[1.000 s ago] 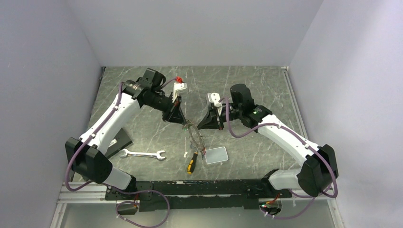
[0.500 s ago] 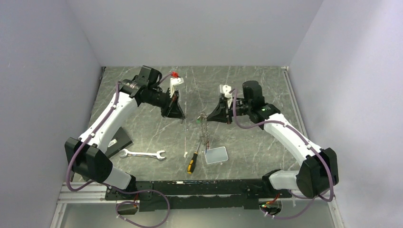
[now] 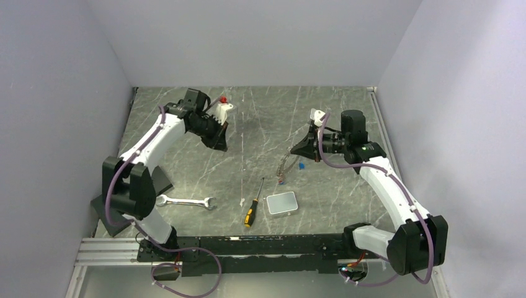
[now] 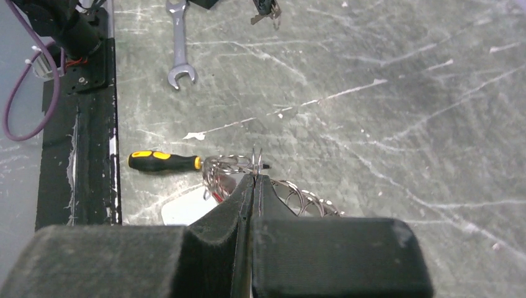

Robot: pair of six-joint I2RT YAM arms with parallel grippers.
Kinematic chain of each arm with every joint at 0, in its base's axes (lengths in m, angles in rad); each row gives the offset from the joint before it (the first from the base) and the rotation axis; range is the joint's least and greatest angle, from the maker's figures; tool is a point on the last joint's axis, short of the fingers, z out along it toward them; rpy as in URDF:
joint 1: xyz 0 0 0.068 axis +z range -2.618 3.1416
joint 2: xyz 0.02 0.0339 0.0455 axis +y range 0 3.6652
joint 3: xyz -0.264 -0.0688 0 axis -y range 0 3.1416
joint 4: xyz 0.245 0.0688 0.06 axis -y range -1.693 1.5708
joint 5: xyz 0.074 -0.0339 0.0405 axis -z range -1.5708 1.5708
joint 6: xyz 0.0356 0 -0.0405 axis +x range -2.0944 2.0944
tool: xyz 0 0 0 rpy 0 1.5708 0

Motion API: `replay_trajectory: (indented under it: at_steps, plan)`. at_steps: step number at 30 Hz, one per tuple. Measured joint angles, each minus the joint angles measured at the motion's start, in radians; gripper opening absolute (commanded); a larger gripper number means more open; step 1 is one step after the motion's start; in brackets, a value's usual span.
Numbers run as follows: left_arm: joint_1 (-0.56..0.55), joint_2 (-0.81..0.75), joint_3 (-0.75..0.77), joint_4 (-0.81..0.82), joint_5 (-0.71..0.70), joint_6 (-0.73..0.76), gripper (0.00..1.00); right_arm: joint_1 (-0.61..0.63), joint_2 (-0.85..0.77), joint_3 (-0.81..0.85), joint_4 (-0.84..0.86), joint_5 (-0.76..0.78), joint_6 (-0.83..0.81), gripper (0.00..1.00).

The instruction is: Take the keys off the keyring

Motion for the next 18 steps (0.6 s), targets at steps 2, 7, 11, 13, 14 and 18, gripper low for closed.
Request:
replay_trajectory:
  at_steps: [2,7,11,13,14,18]
  plan:
    - [0.001,0.043,-0.003,0.005,-0.065,-0.003,0.0,-0.004,-0.003,-0.026,0.007,0.016,0.018,0.0]
    - [0.002,0.141,-0.019,0.024,-0.188,-0.01,0.0,-0.007,-0.003,-0.079,0.056,0.04,0.082,0.0]
    - [0.003,0.209,-0.036,0.032,-0.242,-0.026,0.0,-0.007,-0.003,-0.099,0.121,0.04,0.141,0.0]
    - [0.003,0.238,-0.036,0.036,-0.26,-0.034,0.0,-0.007,-0.003,-0.111,0.166,0.04,0.171,0.0]
    - [0.003,0.251,-0.036,0.039,-0.266,-0.039,0.0,-0.007,-0.003,-0.116,0.182,0.04,0.182,0.0]
    - [0.003,0.303,-0.034,0.043,-0.278,-0.054,0.14,-0.008,-0.003,-0.137,0.225,0.04,0.211,0.0]
